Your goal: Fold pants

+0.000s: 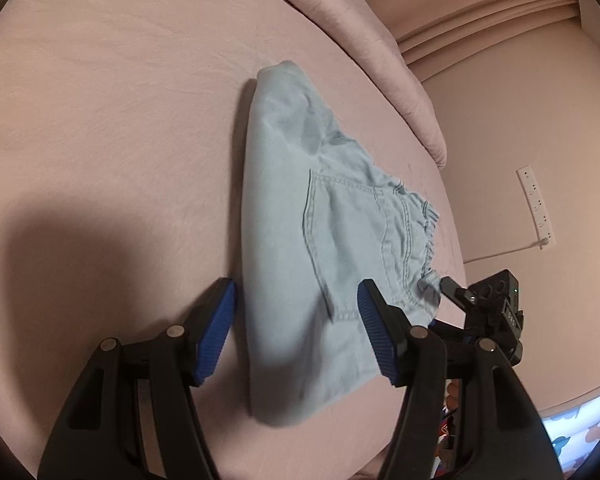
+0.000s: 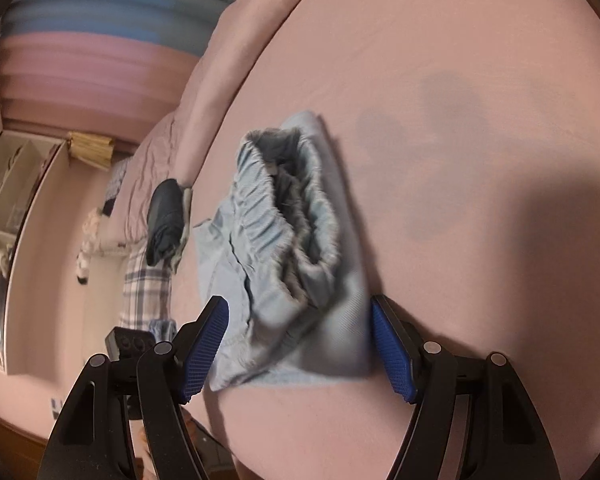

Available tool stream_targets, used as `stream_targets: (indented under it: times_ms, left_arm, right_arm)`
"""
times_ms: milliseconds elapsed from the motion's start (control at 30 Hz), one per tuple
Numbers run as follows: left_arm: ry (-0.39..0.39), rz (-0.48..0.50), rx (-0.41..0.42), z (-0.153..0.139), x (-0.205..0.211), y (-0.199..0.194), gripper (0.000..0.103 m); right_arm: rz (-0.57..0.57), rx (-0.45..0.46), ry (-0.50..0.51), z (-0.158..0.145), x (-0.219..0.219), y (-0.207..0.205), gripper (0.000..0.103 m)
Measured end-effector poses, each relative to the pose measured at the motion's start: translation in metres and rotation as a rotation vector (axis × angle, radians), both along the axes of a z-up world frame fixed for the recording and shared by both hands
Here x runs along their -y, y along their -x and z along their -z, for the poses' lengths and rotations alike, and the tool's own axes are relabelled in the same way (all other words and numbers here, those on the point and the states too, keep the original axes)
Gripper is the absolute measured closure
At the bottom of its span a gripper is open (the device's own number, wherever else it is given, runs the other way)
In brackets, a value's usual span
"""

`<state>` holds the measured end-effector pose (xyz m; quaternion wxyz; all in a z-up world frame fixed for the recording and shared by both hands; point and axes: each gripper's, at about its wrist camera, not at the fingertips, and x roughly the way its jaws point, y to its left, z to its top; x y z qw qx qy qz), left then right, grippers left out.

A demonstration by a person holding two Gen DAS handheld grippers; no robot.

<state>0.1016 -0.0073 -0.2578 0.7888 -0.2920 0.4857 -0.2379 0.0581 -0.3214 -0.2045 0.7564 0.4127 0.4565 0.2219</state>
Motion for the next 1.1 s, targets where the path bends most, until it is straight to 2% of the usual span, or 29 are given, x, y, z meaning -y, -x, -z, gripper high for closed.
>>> stream_targets:
  times_ms: [233, 367, 667, 800, 933, 1100]
  left_arm:
    - [-0.021, 0.031, 0.016, -0.001, 0.012, -0.019, 0.042]
    - [-0.043, 0.048, 0.024, -0.002, 0.021, -0.026, 0.039]
    - [-0.162, 0.076, 0.051, -0.009, 0.042, -0.034, 0.041]
    - [-0.223, 0.089, 0.069, -0.01, 0.047, -0.031, 0.045]
    - [-0.299, 0.095, 0.096, -0.011, 0.056, -0.028, 0.051]
    - [-0.381, 0.094, 0.131, -0.017, 0.063, -0.025, 0.065]
  right_arm:
    - [-0.061, 0.02, 0.05, -0.009, -0.029, -0.028, 0.028]
    - [-0.082, 0.035, 0.074, -0.009, -0.038, -0.04, 0.028]
    - [-0.087, 0.066, 0.111, -0.013, -0.051, -0.053, 0.028]
    - [-0.083, 0.064, 0.128, -0.013, -0.048, -0.049, 0.042]
    - [-0.093, 0.074, 0.167, -0.015, -0.046, -0.043, 0.05]
    - [-0.091, 0.121, 0.218, -0.029, -0.051, -0.035, 0.058]
